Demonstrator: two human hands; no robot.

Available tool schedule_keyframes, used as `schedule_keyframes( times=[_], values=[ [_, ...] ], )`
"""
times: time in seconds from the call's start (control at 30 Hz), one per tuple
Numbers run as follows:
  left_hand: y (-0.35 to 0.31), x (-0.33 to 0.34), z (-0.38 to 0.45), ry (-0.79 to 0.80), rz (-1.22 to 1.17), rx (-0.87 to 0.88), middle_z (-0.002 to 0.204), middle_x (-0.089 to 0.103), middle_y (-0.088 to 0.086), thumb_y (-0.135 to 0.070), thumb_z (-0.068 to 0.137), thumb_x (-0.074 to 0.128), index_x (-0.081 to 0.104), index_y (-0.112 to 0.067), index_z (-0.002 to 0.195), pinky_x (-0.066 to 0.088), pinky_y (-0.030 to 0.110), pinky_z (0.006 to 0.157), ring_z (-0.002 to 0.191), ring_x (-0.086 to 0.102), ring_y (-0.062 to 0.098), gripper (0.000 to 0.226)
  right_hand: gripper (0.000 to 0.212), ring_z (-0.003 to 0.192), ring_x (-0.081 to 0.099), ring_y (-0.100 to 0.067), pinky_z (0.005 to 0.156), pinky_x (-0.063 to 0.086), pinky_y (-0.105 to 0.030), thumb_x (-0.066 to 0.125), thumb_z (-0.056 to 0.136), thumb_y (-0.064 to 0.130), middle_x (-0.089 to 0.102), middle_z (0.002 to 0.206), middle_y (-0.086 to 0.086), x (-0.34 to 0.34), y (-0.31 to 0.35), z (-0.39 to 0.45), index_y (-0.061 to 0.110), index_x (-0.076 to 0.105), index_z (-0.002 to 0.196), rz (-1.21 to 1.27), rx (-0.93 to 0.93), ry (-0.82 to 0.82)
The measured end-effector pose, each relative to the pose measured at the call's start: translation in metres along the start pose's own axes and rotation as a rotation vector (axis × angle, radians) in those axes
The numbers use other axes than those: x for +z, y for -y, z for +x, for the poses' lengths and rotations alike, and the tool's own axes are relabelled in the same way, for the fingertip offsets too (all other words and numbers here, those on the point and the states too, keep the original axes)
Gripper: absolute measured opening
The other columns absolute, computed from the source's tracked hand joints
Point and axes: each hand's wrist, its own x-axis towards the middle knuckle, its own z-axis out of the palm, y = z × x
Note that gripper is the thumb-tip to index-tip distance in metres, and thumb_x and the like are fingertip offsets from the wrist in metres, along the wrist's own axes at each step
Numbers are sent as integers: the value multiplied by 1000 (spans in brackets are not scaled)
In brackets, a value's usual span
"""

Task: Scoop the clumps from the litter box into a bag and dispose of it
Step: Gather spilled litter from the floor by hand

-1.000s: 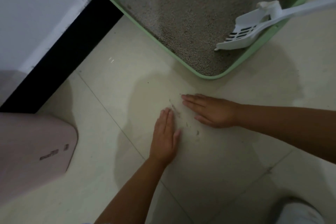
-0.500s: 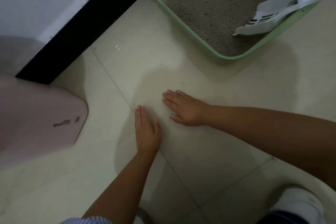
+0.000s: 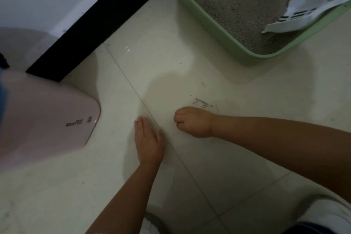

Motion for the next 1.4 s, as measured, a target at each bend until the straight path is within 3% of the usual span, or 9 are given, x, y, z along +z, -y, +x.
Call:
schedule_keyframes(
  times=[0.23, 0.5, 0.53, 0.6, 0.7, 0.97, 1.1, 1.2, 1.4],
  values=[
    [-2, 7, -5, 77, 123, 160, 156, 11, 13, -61, 75, 7, 16, -3, 147, -1, 28, 113, 146, 5, 25, 93, 22, 52, 58, -28, 53, 52, -28, 47, 72, 5, 58, 59, -19, -27, -36, -32, -2, 56, 54, 11, 278, -92],
    [-13, 10, 0, 91, 162, 247, 155, 14, 14, -57, 80, 9, 18, -3, 146, -2, 29, 111, 144, 6, 23, 87, 45, 89, 66, -41, 75, 56, -47, 42, 75, 27, 66, 100, -27, -35, -47, -27, -5, 67, 95, -6, 520, 14],
    [-14, 9, 0, 96, 168, 255, 155, 14, 14, -57, 80, 9, 19, -3, 146, -2, 29, 111, 144, 6, 22, 87, 50, 105, 61, -44, 86, 52, -50, 42, 79, 28, 60, 115, -31, -37, -49, -18, -7, 63, 108, 7, 544, 14],
    [-18, 9, -2, 94, 157, 247, 155, 15, 15, -57, 80, 10, 19, -2, 146, -1, 30, 111, 144, 8, 25, 87, 59, 141, 22, -37, 114, 23, -45, 39, 92, 31, 21, 151, -25, -42, -55, 0, -3, 32, 140, 13, 636, 52],
    [-28, 8, -5, 109, 118, 230, 156, 11, 14, -58, 78, 8, 14, -2, 147, -3, 27, 111, 145, 5, 26, 89, 67, 145, -11, -24, 118, -2, -34, 31, 98, 37, -11, 157, -12, -52, -71, 23, 5, 1, 148, 43, 706, 232],
    [-32, 4, 2, 80, 91, 208, 157, 8, 13, -58, 74, 3, 9, -1, 147, -5, 23, 111, 146, 2, 24, 93, 71, 146, -4, -25, 118, -1, -32, 18, 96, 50, -5, 157, -16, -42, -63, -10, 3, 7, 148, -70, 469, 395],
    [-38, 5, 8, 72, 56, 243, 156, 11, 15, -56, 75, 5, 13, 1, 146, -3, 23, 112, 146, 5, 26, 92, 88, 124, 49, -39, 103, 32, -46, -2, 93, 56, 48, 135, -27, -33, -44, -54, -7, 50, 128, -59, 297, 226],
    [-48, 4, 21, 69, 69, 284, 156, 11, 16, -56, 76, 4, 14, 1, 146, -1, 25, 113, 145, 5, 26, 91, 76, 112, 59, -38, 88, 46, -53, 5, 98, 46, 60, 124, -23, -29, -40, -83, -5, 58, 120, -93, 353, 132],
    [-81, 3, 68, 133, 225, 444, 158, 1, 10, -50, 87, 16, 7, -5, 149, -1, 30, 116, 146, -2, 21, 77, 81, 117, 52, -46, 102, 32, -50, 4, 97, 49, 52, 128, -32, -35, -45, -115, -12, 50, 124, -102, 705, 21]
  ],
)
